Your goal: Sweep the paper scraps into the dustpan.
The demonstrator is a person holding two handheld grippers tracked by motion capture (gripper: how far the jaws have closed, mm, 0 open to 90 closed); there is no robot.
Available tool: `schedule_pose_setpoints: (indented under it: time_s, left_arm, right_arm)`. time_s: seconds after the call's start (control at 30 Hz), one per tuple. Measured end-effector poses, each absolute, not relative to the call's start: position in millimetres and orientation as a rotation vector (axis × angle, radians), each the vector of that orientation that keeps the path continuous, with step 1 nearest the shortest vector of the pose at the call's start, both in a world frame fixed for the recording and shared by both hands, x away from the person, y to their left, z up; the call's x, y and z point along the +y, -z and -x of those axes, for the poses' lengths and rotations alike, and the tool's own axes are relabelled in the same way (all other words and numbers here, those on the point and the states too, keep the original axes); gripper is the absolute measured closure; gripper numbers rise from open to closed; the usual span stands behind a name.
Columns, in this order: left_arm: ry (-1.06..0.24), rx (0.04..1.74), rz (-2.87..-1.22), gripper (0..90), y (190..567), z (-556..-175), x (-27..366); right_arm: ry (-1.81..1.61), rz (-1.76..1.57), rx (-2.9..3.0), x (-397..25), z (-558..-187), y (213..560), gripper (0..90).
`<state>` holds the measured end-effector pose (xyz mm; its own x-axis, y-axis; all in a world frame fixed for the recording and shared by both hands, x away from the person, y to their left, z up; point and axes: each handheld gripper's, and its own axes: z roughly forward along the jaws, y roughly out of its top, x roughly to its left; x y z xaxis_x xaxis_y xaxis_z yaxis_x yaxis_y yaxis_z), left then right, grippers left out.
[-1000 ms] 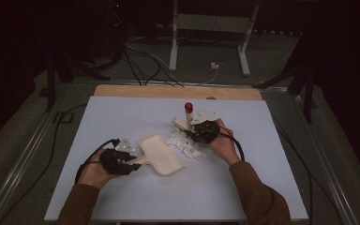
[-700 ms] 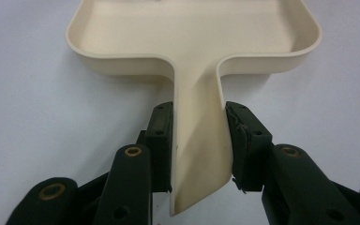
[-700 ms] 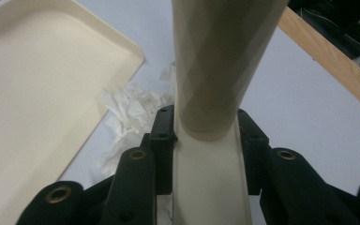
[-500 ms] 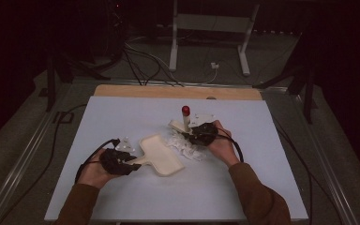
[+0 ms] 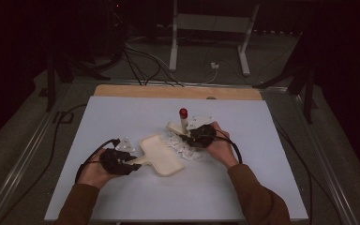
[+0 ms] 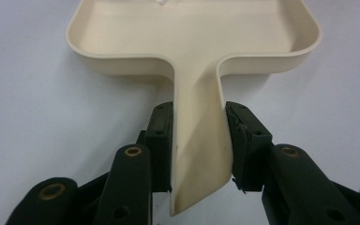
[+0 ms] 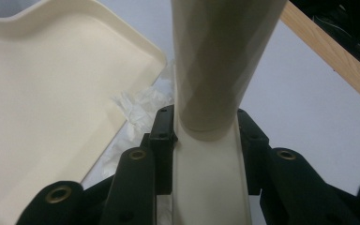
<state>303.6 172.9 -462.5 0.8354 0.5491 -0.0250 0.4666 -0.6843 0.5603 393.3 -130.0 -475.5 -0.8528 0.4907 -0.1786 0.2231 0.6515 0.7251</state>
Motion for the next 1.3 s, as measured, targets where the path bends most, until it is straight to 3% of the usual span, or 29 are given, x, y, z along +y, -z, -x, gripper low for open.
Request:
schedule_pose_setpoints:
  time_s: [1.3]
  left_arm:
    - [-0.194,0.736,-2.448,65.8,462.7,-303.7,171.1]
  right_arm:
    - [-1.104,-0.396,2.540,-109.2,-371.2,467.1,66.9]
